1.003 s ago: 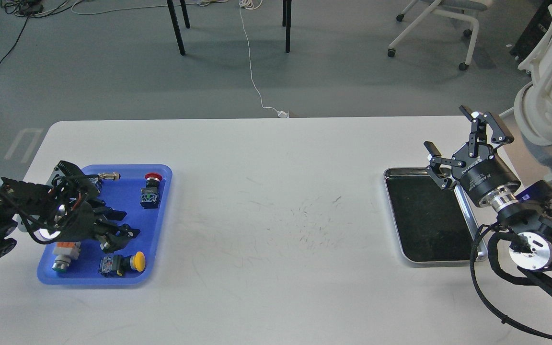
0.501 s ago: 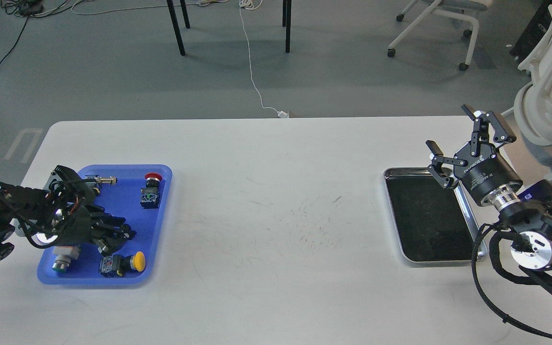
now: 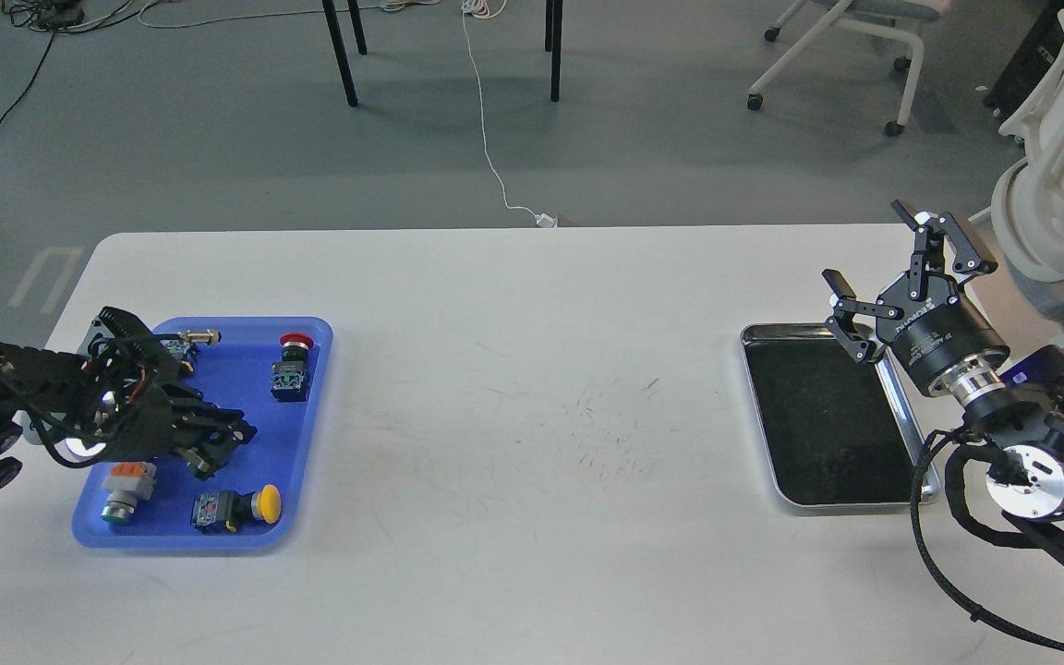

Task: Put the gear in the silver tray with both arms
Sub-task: 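Lift the black gear and carry it toward the table center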

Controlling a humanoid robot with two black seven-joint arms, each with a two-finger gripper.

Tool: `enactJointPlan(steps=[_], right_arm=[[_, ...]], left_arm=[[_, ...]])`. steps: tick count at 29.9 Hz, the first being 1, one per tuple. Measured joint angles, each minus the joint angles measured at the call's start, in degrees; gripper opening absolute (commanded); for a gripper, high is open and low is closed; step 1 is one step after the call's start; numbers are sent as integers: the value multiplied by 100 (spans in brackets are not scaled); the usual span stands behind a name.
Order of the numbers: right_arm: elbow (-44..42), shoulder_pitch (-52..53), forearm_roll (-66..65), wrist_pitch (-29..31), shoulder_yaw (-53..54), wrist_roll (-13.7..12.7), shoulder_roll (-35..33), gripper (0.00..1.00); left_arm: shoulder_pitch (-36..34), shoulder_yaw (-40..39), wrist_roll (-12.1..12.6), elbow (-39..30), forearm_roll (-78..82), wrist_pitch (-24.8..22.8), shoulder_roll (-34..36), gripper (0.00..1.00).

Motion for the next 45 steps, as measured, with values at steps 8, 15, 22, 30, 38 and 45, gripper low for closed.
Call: enactJointPlan(steps=[8,15,22,30,38,45], right_arm=[[0,296,6,0,4,0,-80,99],[1,1231,10,-9,-315,0,-377,99],[9,2557,52,-44,-1483,0,-475,99],[-4,2814,65,-90,-1720,0,-291,99],[-9,2714,55,-92,-1749,0,-258,99],[-1,2666,49,-85,-1750,0,-260,99]], left_arm=[[-1037,31,-2,-1060,-3,-80,-87,13],[-1375,145,-3,-1004,-4,-409,-1427,14],[-1580,614,-5,-288,-4,-514,-2742,14],[-1872,1266,-3,877,-4,-517,-4138,14],[-1882,1608,-4,1660,-4,-500,-5077,14],[-1845,1714,-3,2114,-4,-464,-5125,16]])
